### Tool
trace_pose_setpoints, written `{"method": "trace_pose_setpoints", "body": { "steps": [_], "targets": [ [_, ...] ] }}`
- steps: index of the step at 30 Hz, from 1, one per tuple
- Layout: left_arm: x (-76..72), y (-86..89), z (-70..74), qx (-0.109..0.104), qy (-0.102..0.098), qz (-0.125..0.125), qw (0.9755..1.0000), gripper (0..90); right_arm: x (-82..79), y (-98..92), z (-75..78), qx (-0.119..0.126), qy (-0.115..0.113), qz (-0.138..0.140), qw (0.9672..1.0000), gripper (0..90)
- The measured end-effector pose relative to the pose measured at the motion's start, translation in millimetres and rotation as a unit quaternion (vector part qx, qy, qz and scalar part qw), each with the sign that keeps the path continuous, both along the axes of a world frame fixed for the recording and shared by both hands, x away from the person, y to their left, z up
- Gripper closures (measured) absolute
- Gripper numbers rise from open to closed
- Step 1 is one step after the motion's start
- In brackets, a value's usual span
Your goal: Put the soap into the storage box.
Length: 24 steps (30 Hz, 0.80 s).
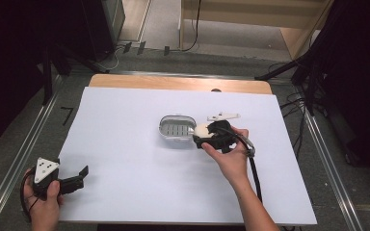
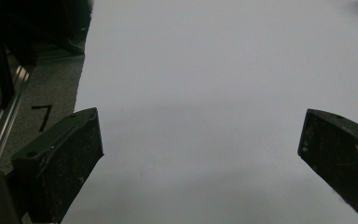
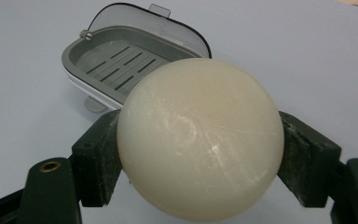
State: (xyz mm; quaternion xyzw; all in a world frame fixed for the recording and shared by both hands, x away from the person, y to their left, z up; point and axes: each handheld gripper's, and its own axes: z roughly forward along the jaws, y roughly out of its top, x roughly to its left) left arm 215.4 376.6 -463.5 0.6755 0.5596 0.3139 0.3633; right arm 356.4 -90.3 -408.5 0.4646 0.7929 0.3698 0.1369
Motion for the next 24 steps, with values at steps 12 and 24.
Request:
{"method": "trace_pose_setpoints", "body": {
  "steps": [12,24],
  "targets": [
    [0.1,0.4,0.0,-0.003,0.0,-0.002,1.0,0.4,6.9,14.8,1.8,0.001,0.002,0.008,1.0,25.1],
    [-0.2,0.8,0.3,-0.003,0.001,-0.003,1.0,0.4,14.4,29.7,3.0,-0.005,0.002,0.016,0.9999,25.1]
  ]
}}
